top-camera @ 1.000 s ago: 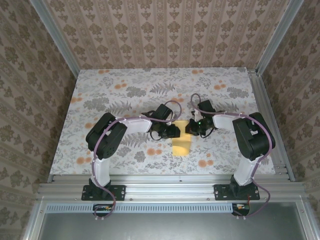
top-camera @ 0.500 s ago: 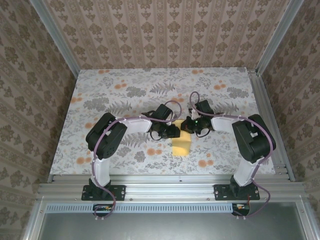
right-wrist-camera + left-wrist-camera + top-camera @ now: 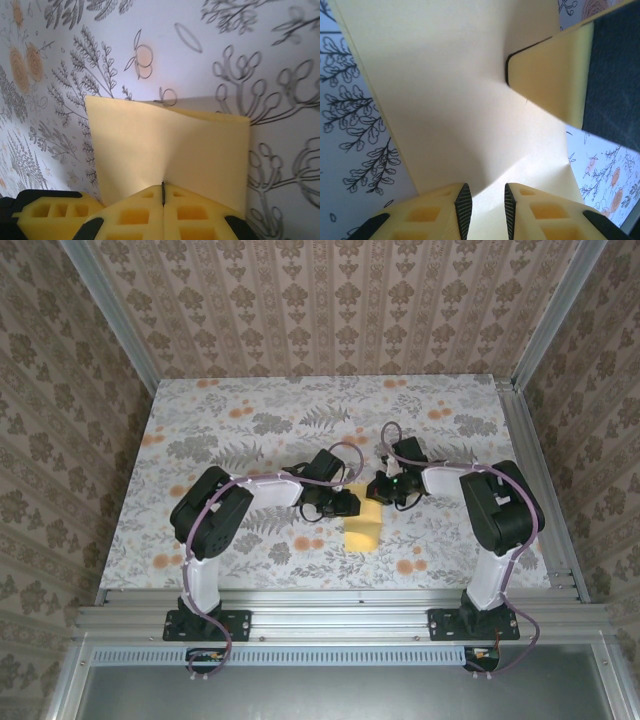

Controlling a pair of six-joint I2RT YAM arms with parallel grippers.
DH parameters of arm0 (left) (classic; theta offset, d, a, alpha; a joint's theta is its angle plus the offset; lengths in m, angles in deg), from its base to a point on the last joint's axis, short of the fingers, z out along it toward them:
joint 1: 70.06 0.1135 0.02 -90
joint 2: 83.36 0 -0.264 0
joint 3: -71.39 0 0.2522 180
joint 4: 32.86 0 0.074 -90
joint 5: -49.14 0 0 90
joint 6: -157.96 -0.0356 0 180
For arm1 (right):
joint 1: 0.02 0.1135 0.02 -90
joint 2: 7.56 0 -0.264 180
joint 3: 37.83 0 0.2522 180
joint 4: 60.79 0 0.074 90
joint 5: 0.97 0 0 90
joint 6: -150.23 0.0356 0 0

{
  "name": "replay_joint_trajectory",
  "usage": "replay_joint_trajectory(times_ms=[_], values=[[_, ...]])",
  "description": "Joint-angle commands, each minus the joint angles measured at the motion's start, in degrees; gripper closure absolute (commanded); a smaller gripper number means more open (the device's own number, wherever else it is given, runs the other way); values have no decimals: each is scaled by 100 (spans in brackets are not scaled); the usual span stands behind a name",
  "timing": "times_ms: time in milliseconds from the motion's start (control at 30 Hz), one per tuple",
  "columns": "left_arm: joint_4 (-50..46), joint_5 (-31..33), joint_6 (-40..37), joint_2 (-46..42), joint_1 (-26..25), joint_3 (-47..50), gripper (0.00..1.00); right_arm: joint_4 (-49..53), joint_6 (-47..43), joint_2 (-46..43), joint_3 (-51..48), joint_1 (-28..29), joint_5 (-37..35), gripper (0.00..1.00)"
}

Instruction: Fold a paper plane with a square sheet of paper (pick it up from the middle)

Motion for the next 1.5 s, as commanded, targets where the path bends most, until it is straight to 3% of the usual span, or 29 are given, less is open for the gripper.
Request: replay_joint_trajectory(times_ms=[0, 667, 833, 1133, 1467], values=[[-1101, 698, -196, 330, 12, 428, 70, 109, -93, 172, 29, -330, -929, 94], [-1279, 858, -282, 226, 40, 464, 70, -117, -20, 642, 586, -926, -314, 94], [-1303, 857, -292, 238, 47, 413, 71, -105, -134, 333, 611, -961, -107, 94], [-1262, 719, -298, 419, 46, 235, 71, -9, 165, -914, -345, -334, 425, 94], [-1317, 691, -366, 471, 46, 141, 70, -8, 195, -716, -796, 71, 244, 94]])
